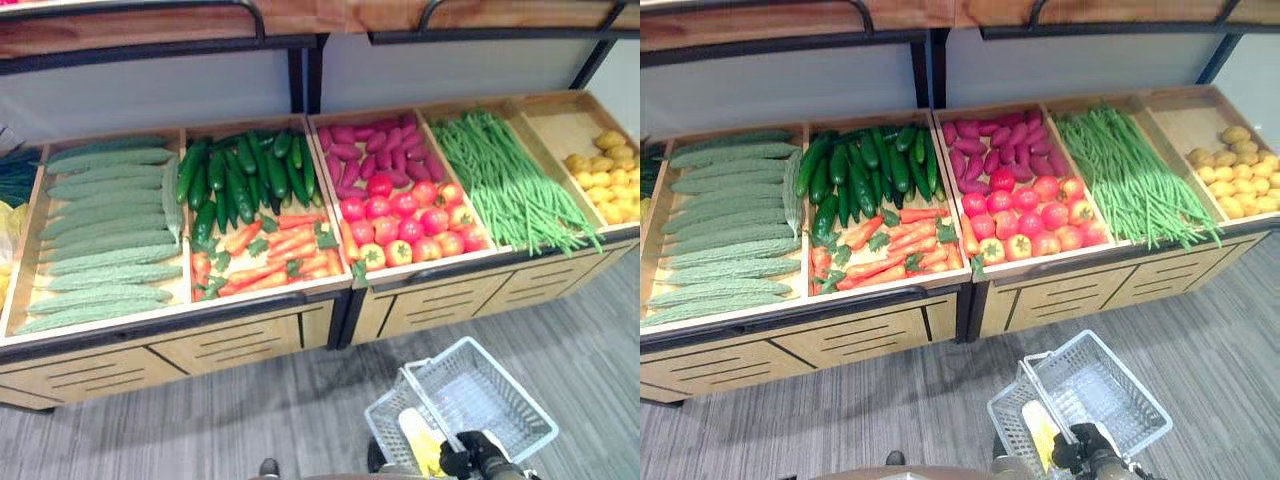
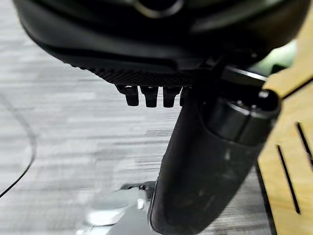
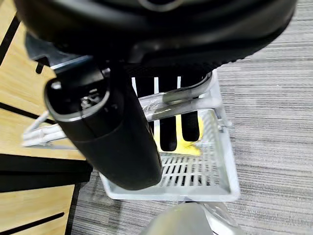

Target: Get the vegetables into the basket

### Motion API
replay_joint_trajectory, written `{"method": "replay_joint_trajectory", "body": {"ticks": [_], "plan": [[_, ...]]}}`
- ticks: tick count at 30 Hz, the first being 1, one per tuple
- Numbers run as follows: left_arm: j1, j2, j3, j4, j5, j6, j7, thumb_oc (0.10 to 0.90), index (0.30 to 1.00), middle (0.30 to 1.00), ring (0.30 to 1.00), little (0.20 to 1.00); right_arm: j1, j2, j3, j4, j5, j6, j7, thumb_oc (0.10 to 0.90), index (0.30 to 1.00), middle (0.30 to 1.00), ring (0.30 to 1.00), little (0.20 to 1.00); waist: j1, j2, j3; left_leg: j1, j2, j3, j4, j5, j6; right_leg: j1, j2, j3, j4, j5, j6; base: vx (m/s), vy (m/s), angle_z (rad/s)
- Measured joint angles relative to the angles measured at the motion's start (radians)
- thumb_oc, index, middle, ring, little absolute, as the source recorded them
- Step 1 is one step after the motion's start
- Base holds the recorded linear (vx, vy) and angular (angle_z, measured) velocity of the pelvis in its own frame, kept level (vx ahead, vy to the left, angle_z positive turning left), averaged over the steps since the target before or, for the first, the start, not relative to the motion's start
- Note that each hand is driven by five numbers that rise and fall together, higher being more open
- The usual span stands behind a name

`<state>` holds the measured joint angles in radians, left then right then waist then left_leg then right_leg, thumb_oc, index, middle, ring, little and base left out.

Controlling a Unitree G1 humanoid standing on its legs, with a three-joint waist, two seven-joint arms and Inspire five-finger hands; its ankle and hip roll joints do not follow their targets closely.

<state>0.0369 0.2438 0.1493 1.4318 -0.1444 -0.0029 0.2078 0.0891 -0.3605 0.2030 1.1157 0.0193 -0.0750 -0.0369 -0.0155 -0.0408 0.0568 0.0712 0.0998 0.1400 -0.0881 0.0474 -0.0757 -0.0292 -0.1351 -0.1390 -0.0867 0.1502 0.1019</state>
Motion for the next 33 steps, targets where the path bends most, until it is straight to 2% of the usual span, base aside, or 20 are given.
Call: {"method": "replay_joint_trajectory", "body": {"ticks": [4,6,7,8,9,10,12,14,19,20,21,22,28,33], "plan": [[0.01,0.001,0.065,0.021,-0.078,0.003,0.012,0.9,1.0,1.0,1.0,1.0,0.009,0.001,0.0,0.0,0.0,0.0,0.011,0.4,0.3,0.3,0.3,0.3,0.0,-0.004,-0.012,0.004,-0.001,0.003,0.0,-0.003,0.004,0.006,-0.001,0.003,0.0,-0.003,0.004,0.01,-0.007,-0.02],[0.013,0.013,0.128,0.042,-0.116,0.006,0.017,0.9,1.0,1.0,1.0,1.0,0.026,0.001,0.001,-0.001,0.0,0.0,0.016,0.4,0.3,0.3,0.3,0.3,0.001,-0.002,-0.033,0.006,0.001,0.003,-0.005,-0.004,0.002,0.007,-0.003,0.004,0.0,-0.007,0.006,0.01,-0.016,-0.01],[0.012,0.062,0.231,0.065,-0.175,0.016,0.036,0.9,1.0,1.0,1.0,1.0,0.044,0.0,0.001,0.0,-0.001,-0.001,0.018,0.4,0.3,0.3,0.3,0.3,0.0,0.001,-0.054,0.009,0.004,0.003,-0.005,-0.006,-0.001,0.01,-0.001,0.004,-0.003,-0.011,0.0,0.03,-0.032,-0.02],[0.014,0.081,0.253,0.07,-0.183,0.016,0.044,0.9,1.0,1.0,1.0,1.0,0.047,-0.001,0.001,0.0,-0.001,-0.001,0.019,0.4,0.3,0.3,0.3,0.3,0.0,0.001,-0.059,0.009,0.005,0.003,-0.005,-0.007,-0.002,0.009,0.0,0.004,-0.004,-0.011,0.0,0.02,-0.029,-0.04],[0.0,0.123,0.333,0.07,-0.223,0.022,0.083,0.9,1.0,1.0,1.0,1.0,0.054,0.0,0.003,-0.002,-0.001,-0.002,0.017,0.4,0.3,0.3,0.3,0.3,0.002,-0.002,-0.064,0.015,0.006,0.006,-0.004,-0.009,-0.005,0.009,0.002,0.008,-0.004,-0.011,-0.001,0.0,-0.009,-0.08],[-0.002,0.15,0.337,0.065,-0.248,0.016,0.127,0.9,1.0,1.0,1.0,1.0,0.055,-0.001,0.003,-0.002,-0.001,-0.003,0.016,0.4,0.3,0.3,0.3,0.3,0.002,-0.001,-0.064,0.015,0.007,0.009,-0.005,-0.009,-0.006,0.01,0.004,0.012,-0.005,-0.009,0.0,0.0,-0.009,-0.1],[-0.002,0.21,0.322,0.029,-0.248,-0.005,0.221,0.9,1.0,1.0,1.0,1.0,0.067,-0.003,0.005,-0.01,-0.004,-0.008,0.009,0.4,0.3,0.3,0.3,0.3,0.0,0.002,-0.065,0.017,0.006,0.014,-0.005,-0.009,-0.006,0.009,0.004,0.019,-0.004,-0.008,-0.001,-0.01,-0.004,-0.08],[-0.004,0.246,0.305,-0.006,-0.242,-0.024,0.269,0.9,1.0,1.0,1.0,1.0,0.078,-0.005,0.007,-0.015,-0.004,-0.009,0.003,0.4,0.3,0.3,0.3,0.3,0.0,0.005,-0.065,0.018,0.003,0.016,-0.005,-0.009,-0.007,0.007,0.003,0.022,-0.004,-0.008,-0.001,0.0,-0.001,-0.02],[0.003,0.292,0.252,-0.279,-0.11,-0.031,0.413,0.9,1.0,1.0,1.0,1.0,0.086,-0.006,0.022,-0.013,-0.005,-0.026,-0.019,0.4,0.3,0.3,0.3,0.3,0.004,0.0,-0.058,0.015,0.002,0.015,-0.005,-0.01,-0.009,0.006,-0.001,0.023,-0.003,-0.006,-0.002,0.0,0.0,0.0],[0.008,0.298,0.23,-0.4,-0.056,-0.037,0.452,0.9,1.0,1.0,1.0,1.0,0.09,-0.006,0.022,-0.014,-0.005,-0.032,-0.026,0.4,0.3,0.3,0.3,0.3,0.008,-0.004,-0.055,0.012,0.002,0.013,-0.005,-0.01,-0.011,0.005,-0.001,0.021,-0.003,-0.005,0.0,0.0,0.0,0.0],[0.008,0.301,0.226,-0.436,-0.025,-0.037,0.461,0.9,1.0,1.0,1.0,1.0,0.089,-0.006,0.022,-0.014,-0.005,-0.035,-0.027,0.4,0.3,0.3,0.3,0.3,0.009,-0.004,-0.053,0.013,0.002,0.013,-0.006,-0.009,-0.012,0.005,-0.001,0.021,-0.003,-0.004,0.002,0.0,0.0,0.0],[0.009,0.317,0.199,-0.533,0.065,-0.039,0.488,0.9,1.0,1.0,1.0,1.0,0.089,-0.006,0.021,-0.015,-0.006,-0.042,-0.029,0.4,0.3,0.3,0.3,0.3,0.009,-0.006,-0.051,0.013,0.002,0.013,-0.006,-0.009,-0.012,0.005,0.0,0.021,-0.004,-0.001,0.006,0.0,0.0,0.0],[0.008,0.352,0.126,-0.873,0.346,-0.036,0.523,0.9,1.0,1.0,1.0,1.0,0.079,-0.007,0.018,-0.032,-0.013,-0.05,-0.033,0.4,0.3,0.3,0.3,0.3,-0.005,-0.007,-0.022,0.024,0.002,0.017,-0.006,0.0,-0.011,0.009,0.0,0.026,-0.005,-0.001,0.006,0.01,0.0,-0.01],[0.006,0.388,0.053,-0.962,0.421,-0.067,0.45,0.9,1.0,1.0,1.0,1.0,0.073,-0.018,0.013,-0.05,-0.014,-0.05,-0.031,0.4,0.3,0.3,0.3,0.3,-0.016,0.006,-0.007,0.035,0.003,0.038,-0.006,-0.002,-0.012,0.011,0.005,0.044,-0.005,0.003,0.002,0.02,0.002,-0.11]]}}
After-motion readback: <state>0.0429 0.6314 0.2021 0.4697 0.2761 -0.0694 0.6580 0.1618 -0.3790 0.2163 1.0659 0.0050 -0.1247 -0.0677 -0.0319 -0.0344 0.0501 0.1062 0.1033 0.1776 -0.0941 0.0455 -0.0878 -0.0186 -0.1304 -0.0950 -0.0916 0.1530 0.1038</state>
